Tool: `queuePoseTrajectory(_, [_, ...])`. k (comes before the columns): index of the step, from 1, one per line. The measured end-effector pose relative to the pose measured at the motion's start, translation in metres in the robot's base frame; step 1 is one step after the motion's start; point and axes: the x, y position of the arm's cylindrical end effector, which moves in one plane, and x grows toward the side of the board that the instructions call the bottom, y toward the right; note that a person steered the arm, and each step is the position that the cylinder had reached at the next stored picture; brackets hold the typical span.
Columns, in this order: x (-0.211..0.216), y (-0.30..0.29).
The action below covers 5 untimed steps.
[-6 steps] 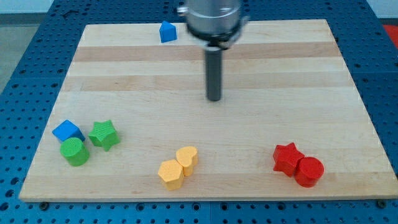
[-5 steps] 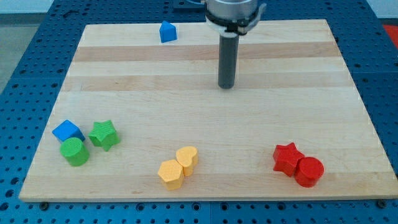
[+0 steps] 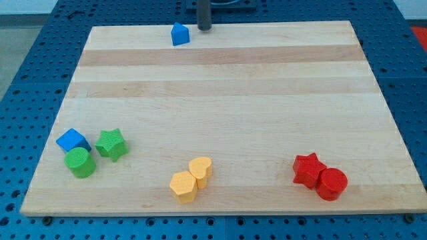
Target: Move the blue triangle a bit down
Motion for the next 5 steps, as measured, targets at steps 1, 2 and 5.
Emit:
queuePoseTrajectory(1, [0.002, -0.031])
queuePoseTrajectory(2, [0.004, -0.054])
queuePoseTrajectory(5, [0.033, 0.002])
